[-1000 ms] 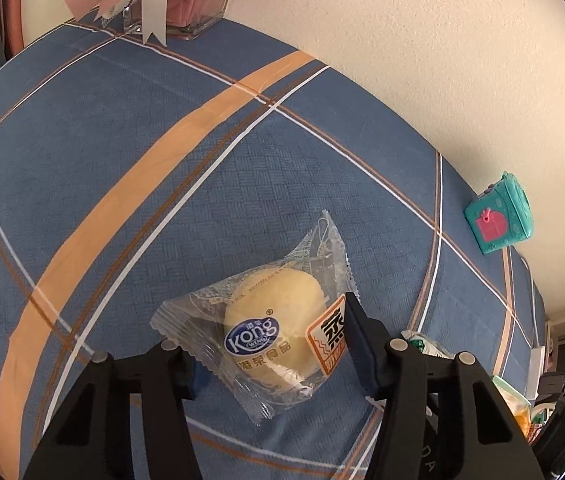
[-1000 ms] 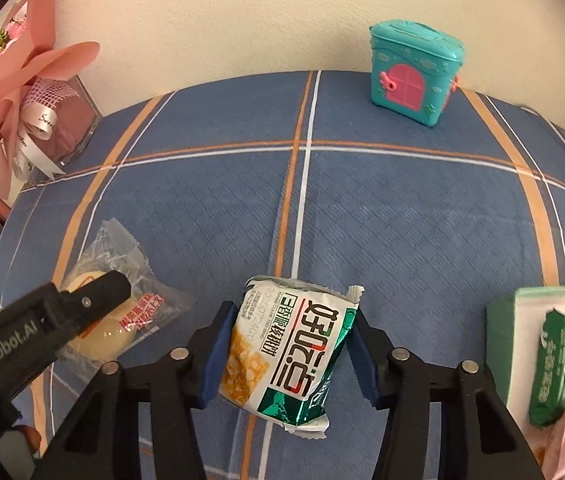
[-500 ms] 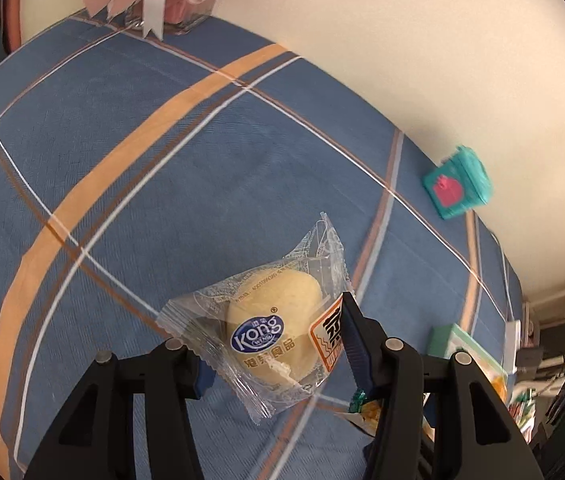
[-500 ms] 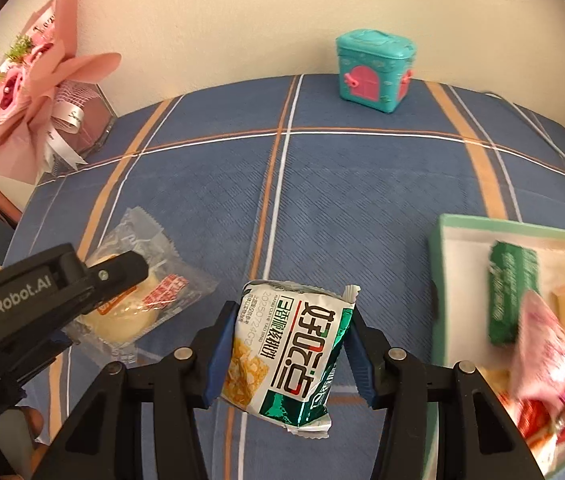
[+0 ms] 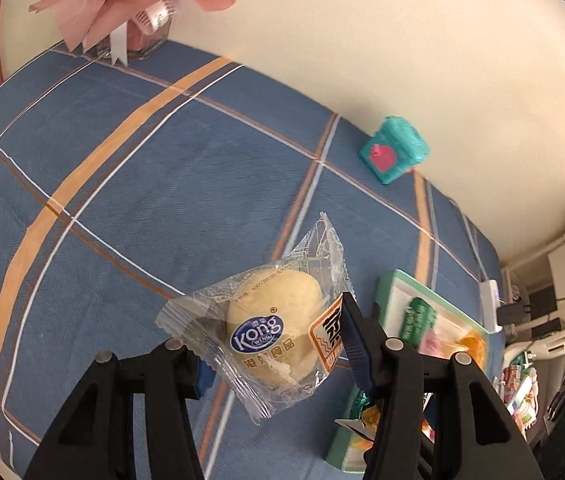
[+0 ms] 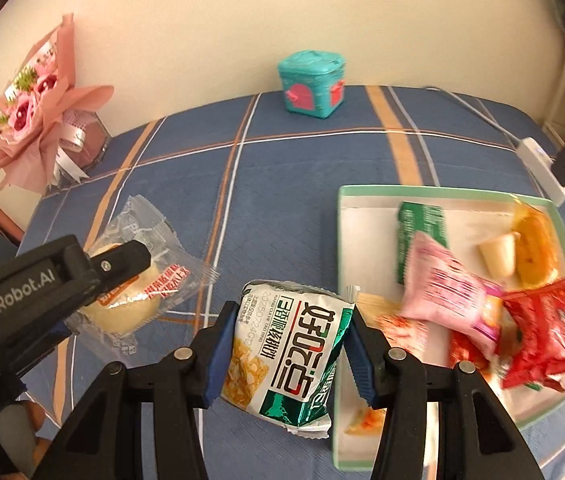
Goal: Organize snacks
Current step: 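Carry the snack pack and bun into the tray and open both tools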
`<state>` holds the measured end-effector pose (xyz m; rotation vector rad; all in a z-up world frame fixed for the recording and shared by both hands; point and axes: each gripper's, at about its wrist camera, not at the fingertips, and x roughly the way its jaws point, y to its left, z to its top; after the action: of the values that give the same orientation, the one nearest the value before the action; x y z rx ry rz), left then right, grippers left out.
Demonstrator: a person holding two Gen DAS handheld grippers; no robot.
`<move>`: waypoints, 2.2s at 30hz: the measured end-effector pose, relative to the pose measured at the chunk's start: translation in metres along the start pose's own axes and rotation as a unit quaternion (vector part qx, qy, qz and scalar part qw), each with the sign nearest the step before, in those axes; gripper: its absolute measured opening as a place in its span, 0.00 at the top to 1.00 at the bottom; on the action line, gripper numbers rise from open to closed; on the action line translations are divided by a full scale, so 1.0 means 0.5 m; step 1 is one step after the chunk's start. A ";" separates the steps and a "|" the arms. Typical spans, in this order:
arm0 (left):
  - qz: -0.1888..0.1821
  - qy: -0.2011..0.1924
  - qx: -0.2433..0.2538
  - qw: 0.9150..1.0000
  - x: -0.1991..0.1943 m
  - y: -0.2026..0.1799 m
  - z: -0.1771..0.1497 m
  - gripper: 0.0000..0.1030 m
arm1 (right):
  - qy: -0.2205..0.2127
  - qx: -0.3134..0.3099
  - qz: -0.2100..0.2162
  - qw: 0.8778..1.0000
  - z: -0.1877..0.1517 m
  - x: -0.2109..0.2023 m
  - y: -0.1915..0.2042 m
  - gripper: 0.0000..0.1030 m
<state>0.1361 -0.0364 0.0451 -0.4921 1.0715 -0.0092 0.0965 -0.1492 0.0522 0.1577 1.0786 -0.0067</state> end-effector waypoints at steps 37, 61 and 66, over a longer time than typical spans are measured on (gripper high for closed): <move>-0.049 0.089 0.174 0.980 0.064 -0.285 -0.170 0.46 | -0.025 0.191 -0.058 0.980 -0.020 -0.080 -0.370 0.47; -0.064 0.103 0.145 0.982 0.073 -0.260 -0.156 0.41 | -0.030 0.190 -0.039 0.981 -0.016 -0.072 -0.370 0.43; -0.048 0.090 0.133 0.986 0.066 -0.241 -0.139 0.41 | -0.028 0.184 -0.039 0.982 -0.015 -0.069 -0.360 0.43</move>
<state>0.1213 -0.1782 0.0378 -0.3044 1.2024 -0.2820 0.0590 -0.3285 0.0565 0.4448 1.0183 -0.2814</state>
